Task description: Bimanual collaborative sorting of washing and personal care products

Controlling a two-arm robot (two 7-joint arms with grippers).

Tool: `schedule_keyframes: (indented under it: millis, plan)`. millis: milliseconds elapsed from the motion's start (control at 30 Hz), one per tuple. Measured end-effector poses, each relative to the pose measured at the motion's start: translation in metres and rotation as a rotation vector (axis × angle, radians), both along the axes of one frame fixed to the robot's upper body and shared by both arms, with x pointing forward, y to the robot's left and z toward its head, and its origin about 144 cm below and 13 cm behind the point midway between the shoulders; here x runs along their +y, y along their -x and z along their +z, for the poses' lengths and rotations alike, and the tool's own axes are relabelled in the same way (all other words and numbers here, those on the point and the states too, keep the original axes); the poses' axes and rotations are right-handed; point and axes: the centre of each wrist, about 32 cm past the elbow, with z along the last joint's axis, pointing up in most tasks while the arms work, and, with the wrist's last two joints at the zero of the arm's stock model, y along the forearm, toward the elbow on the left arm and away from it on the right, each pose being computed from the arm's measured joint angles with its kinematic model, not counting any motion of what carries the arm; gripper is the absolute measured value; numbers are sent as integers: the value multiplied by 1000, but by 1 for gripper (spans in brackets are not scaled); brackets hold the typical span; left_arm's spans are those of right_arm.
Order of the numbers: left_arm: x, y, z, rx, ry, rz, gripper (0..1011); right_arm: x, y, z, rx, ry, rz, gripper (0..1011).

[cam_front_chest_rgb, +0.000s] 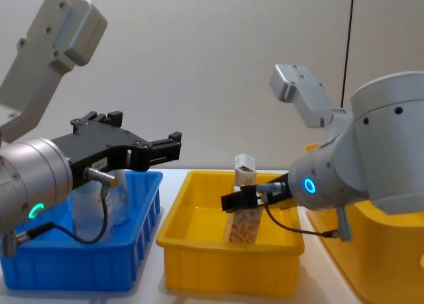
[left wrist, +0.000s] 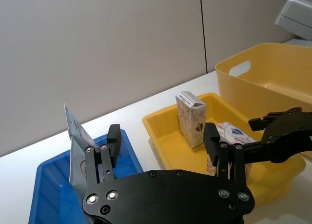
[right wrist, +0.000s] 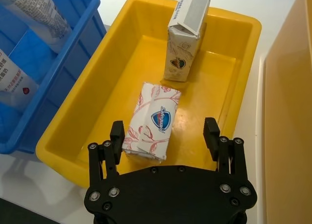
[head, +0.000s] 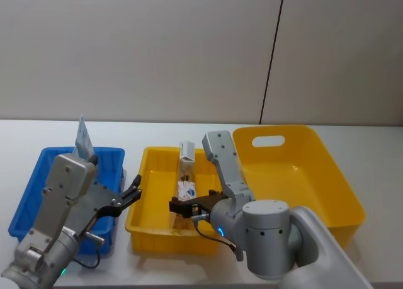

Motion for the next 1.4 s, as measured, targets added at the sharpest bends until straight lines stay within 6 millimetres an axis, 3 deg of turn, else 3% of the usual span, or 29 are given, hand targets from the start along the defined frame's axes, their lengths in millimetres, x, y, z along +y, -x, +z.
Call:
schedule_keyframes:
  millis: [133, 633, 833, 1400]
  plan:
    - [0, 0, 0, 0, 0, 0, 1001, -1, -4, -1, -4, -9, 10, 939]
    - [0, 0, 0, 0, 0, 0, 1002, -3, -22, -10, 9, -81, 43, 451]
    - [0, 0, 0, 0, 0, 0, 1001, -4, -27, -12, 20, -107, 42, 310]
    - [0, 0, 0, 0, 0, 0, 1001, -8, -30, -2, -26, -175, 31, 259]
